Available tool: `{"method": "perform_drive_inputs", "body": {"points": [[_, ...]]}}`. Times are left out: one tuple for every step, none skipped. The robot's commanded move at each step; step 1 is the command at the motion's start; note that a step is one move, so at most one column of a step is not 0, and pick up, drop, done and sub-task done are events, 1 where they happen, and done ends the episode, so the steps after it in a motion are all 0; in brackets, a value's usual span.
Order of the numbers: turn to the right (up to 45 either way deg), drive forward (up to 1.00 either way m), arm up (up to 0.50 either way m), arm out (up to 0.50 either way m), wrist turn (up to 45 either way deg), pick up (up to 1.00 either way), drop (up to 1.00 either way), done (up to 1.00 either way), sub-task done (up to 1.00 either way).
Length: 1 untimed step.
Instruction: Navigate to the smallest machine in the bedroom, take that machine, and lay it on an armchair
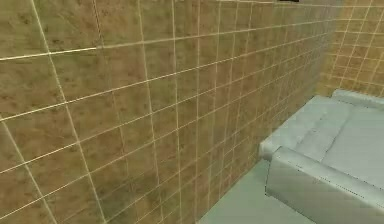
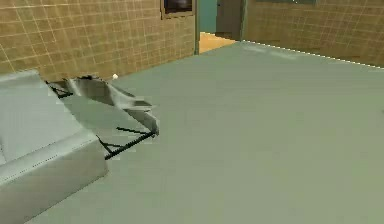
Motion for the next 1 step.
{"method": "perform_drive_inputs", "body": {"points": [[45.0, 0.00, 0.00, 0.00, 0.0, 0.00, 0.00, 0.00, 0.00]]}}
